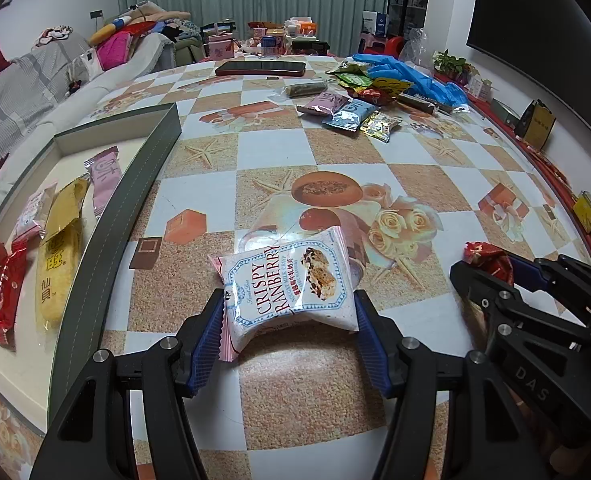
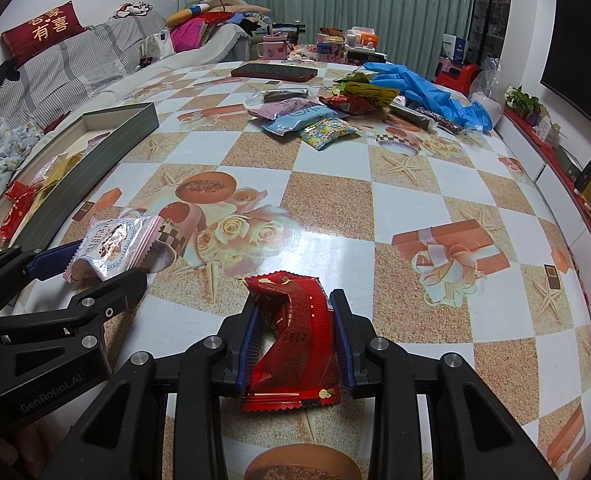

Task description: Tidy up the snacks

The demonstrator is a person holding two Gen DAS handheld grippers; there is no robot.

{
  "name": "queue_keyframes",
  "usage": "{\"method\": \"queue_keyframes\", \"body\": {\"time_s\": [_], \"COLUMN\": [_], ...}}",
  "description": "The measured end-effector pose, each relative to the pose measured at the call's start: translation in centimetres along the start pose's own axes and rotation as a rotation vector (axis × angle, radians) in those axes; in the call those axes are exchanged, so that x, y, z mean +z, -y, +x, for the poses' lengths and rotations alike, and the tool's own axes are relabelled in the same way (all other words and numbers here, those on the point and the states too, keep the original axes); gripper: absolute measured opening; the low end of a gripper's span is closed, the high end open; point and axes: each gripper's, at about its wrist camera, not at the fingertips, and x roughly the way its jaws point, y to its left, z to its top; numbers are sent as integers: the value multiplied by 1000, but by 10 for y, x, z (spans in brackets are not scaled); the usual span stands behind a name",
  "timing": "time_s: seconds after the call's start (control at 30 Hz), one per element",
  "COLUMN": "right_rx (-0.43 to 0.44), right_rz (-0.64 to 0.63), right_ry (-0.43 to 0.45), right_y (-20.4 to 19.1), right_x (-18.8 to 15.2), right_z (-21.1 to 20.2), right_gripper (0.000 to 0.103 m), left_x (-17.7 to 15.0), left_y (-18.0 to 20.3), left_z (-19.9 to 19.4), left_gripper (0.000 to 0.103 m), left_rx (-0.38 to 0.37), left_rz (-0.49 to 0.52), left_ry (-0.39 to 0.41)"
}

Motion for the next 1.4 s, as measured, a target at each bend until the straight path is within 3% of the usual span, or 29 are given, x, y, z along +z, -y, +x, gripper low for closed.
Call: {"method": "queue_keyframes", "body": {"time_s": [0.97,1.4], "right_rx": [5,5], "right_rz": [3,3], "right_ry": [1,1], "right_y": [0,0], "right_x": [0,0], "right_z": [0,0], "right_gripper": [34,34], "left_x": [0,1], "left_y": [-6,1], "left_z": [-1,0], "left_gripper": [65,65], "left_rx": [-31,0], "left_rz": [-30,-11], "left_ry": [8,1]}}
